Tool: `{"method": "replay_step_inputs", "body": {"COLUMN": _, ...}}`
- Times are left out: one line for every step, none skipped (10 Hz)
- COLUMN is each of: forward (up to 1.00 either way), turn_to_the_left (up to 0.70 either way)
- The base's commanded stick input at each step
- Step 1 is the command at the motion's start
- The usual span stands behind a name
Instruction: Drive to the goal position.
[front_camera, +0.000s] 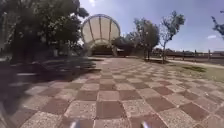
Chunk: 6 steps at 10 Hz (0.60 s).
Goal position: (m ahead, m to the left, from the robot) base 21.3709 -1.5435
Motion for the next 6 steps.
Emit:
{"method": "replay_step_inputs", "body": {"forward": 0.85, "turn_to_the_left": 0.00}}
{"method": "replay_step_inputs", "body": {"forward": 0.85, "turn_to_the_left": 0.00}}
{"method": "replay_step_inputs", "body": {"forward": 0.85, "turn_to_the_left": 0.00}}
{"method": "replay_step_inputs", "body": {"forward": 0.85, "turn_to_the_left": 0.00}}
{"method": "replay_step_inputs", "body": {"forward": 0.85, "turn_to_the_left": 0.00}}
{"method": "replay_step_inputs", "body": {"forward": 0.85, "turn_to_the_left": 0.00}}
